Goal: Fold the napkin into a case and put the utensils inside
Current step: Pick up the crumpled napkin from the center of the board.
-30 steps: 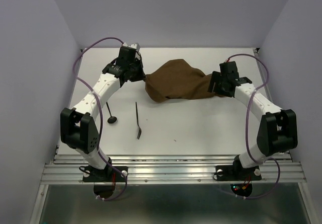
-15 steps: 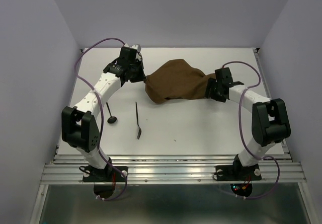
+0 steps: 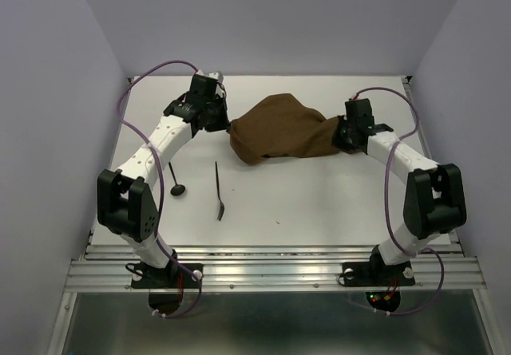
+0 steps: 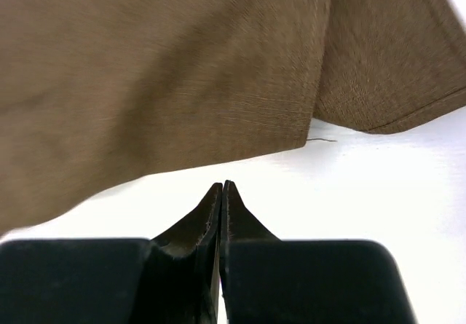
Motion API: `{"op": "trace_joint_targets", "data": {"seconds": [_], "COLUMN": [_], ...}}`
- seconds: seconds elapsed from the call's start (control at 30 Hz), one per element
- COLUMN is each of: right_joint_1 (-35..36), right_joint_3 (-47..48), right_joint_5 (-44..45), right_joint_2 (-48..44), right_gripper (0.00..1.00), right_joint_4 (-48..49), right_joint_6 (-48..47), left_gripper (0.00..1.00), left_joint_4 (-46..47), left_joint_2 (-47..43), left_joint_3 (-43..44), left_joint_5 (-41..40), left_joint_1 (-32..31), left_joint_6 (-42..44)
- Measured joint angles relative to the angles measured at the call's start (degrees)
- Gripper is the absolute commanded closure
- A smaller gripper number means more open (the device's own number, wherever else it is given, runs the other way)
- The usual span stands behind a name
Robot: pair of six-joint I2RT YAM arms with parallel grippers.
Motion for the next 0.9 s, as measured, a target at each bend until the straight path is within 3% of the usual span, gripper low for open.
{"op": "trace_joint_targets", "data": {"seconds": [0.13, 0.17, 0.23, 0.27, 0.3, 0.37, 0.63, 0.9], "right_joint_1": [0.0, 0.0, 0.0, 0.0, 0.0, 0.0, 0.0, 0.0], "right_joint_3": [1.4, 2.0, 3.3, 3.8, 4.4, 4.3, 0.9, 0.8], "right_joint_5": [-0.1, -0.1, 0.3, 0.4, 0.8, 1.0, 1.8, 5.0], "right_joint_2": [-8.4, -10.8, -14.0, -14.7, -15.5, -14.8, -4.7, -0.2], "right_gripper": [0.99, 0.94, 0.77, 0.51, 0.39, 0.25, 0.22, 0.22], "right_joint_4": [-2.2, -2.3, -2.2, -2.2, -1.8, -1.8, -2.0, -0.7], "right_joint_6": [0.0, -0.1, -0.3, -0.3, -0.1, 0.1, 0.9, 0.2], "left_gripper": [1.0, 1.0, 1.0, 1.0, 1.0, 1.0, 1.0, 1.0], "left_joint_4": [-0.8, -1.1, -1.3, -1.2, -1.2, -1.1, 0.4, 1.0], "left_joint_2": [-0.8, -1.0, -1.1, -1.1, -1.1, -1.2, -1.9, -2.5], "left_joint_3": [0.0, 0.3, 1.0, 1.4, 1.7, 1.9, 0.3, -1.4], "left_joint_5": [-1.4, -1.7, -1.9, -1.9, -1.9, -1.9, -1.8, -1.8], "left_joint_1": [0.0, 0.0, 0.0, 0.0, 0.0, 0.0, 0.0, 0.0], "left_joint_6": [0.1, 0.2, 0.3, 0.4, 0.4, 0.4, 0.6, 0.9]}}
